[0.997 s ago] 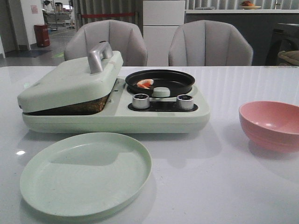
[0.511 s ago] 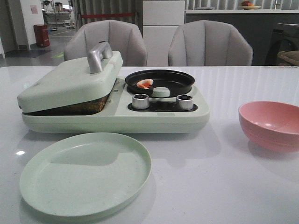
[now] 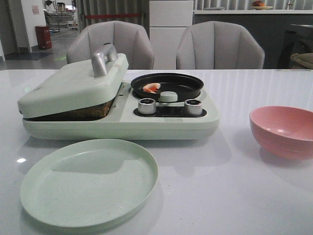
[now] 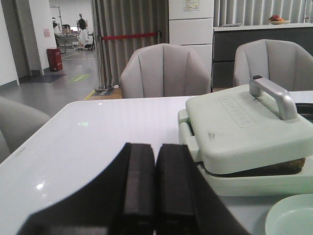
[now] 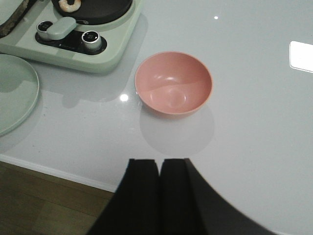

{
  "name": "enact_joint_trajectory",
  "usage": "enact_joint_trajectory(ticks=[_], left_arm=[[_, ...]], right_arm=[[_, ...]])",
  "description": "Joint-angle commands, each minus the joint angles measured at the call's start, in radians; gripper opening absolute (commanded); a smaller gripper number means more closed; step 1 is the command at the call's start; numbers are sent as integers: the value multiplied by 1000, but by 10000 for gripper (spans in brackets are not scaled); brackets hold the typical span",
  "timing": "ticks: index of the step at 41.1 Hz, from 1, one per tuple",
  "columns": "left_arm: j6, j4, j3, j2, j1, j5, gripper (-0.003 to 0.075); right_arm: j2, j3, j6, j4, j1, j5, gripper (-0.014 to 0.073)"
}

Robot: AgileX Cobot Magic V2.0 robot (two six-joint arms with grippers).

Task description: Make breakfast with bread and shrimp

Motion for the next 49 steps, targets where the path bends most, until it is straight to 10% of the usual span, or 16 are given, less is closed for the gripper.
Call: enact_joint_trajectory(ticks=[1,37,49], left_arm=[[4,-5,32,-25,-11,-95,101],[4,-5,32,-25,-11,-95,101],[4,-5,32,-25,-11,-95,101]], right_arm=[[9,-23,-1,-9,0,-72,36],[-13,-6,-5,-20,-3,-89,36],[-232,334,-16,-50,-154,-569,36]])
